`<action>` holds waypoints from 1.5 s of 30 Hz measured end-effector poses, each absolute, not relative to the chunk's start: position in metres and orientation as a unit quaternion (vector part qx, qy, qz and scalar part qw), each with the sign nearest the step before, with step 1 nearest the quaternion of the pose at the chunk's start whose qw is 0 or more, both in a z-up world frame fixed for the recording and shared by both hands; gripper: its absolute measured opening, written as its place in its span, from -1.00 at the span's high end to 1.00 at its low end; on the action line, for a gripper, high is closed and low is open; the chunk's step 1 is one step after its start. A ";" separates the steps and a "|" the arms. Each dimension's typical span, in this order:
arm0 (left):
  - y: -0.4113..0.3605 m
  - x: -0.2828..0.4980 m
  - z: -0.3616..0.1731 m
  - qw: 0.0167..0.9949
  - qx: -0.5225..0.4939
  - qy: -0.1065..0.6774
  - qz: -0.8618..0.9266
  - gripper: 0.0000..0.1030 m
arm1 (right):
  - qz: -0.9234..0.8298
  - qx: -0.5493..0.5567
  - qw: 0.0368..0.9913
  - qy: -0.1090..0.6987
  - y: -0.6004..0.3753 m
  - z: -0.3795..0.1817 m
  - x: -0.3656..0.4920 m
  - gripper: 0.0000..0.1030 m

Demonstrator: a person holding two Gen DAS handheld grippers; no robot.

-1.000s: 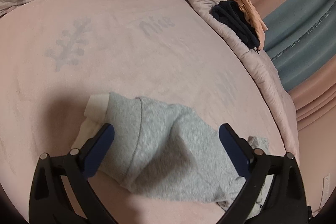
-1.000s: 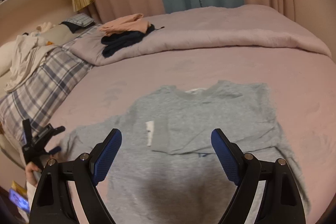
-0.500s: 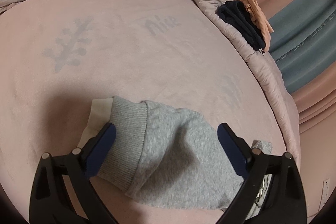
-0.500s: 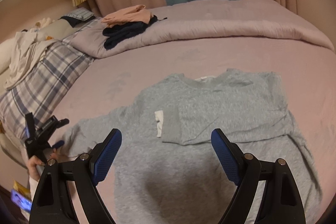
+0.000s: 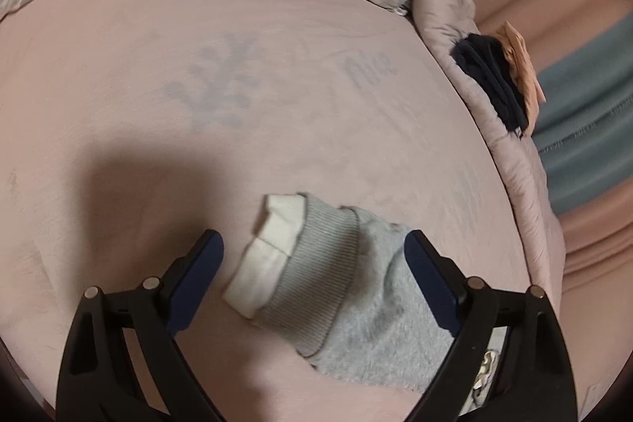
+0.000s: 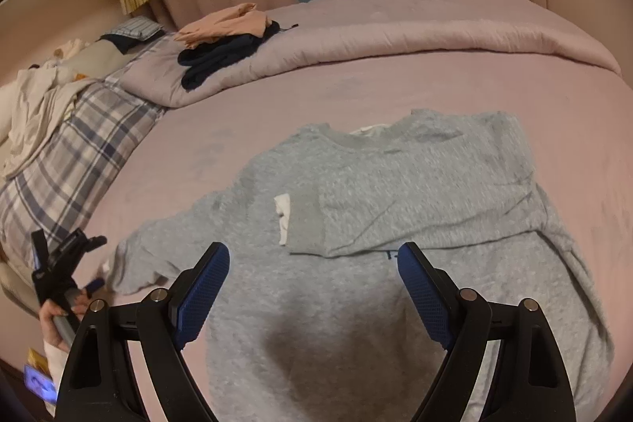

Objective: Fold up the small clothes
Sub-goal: 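Move the left gripper down to the other sleeve cuff, then close the left gripper on the other sleeve cuff, then lift the held sleeve off the bed with the left gripper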

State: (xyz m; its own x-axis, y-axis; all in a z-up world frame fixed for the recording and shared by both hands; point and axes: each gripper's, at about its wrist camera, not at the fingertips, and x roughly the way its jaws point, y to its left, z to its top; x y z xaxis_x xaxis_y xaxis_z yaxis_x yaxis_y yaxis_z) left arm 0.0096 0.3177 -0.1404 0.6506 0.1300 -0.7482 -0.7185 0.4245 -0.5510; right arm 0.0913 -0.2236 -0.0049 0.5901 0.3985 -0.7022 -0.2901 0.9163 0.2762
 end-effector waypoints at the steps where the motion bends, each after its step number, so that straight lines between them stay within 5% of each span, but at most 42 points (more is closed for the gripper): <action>1: 0.319 0.008 -0.141 0.780 -0.467 0.317 0.272 -0.77 | 0.192 0.066 0.890 0.409 -0.224 -0.005 0.090 -0.68; 6: 0.323 0.004 -0.146 0.768 -0.478 0.326 0.276 -0.51 | 0.187 0.065 0.891 0.408 -0.226 -0.004 0.089 -0.68; 25: 0.301 0.005 -0.156 0.750 -0.544 0.311 0.211 -0.48 | 0.195 0.063 0.887 0.414 -0.221 -0.014 0.086 -0.68; 28: 0.307 0.007 -0.160 0.746 -0.559 0.307 0.193 -0.24 | 0.197 0.064 0.885 0.416 -0.218 -0.015 0.085 -0.68; 30: 0.308 0.008 -0.163 0.744 -0.561 0.305 0.196 0.29 | 0.199 0.062 0.885 0.417 -0.216 -0.016 0.084 -0.68; 33: 0.309 0.015 -0.170 0.740 -0.571 0.305 0.183 0.54 | 0.203 0.058 0.884 0.417 -0.212 -0.017 0.083 -0.68; 45: 0.277 0.017 -0.110 0.831 -0.462 0.259 0.171 0.69 | 0.202 0.043 0.888 0.412 -0.215 -0.021 0.086 -0.68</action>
State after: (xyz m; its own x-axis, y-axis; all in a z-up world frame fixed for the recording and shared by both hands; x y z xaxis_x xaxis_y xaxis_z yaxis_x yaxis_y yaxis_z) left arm 0.0172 0.2774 -0.1102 0.8073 0.0456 -0.5884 -0.5238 0.5148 -0.6787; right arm 0.0856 -0.2147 -0.0210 0.5790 0.3935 -0.7140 -0.3235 0.9148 0.2418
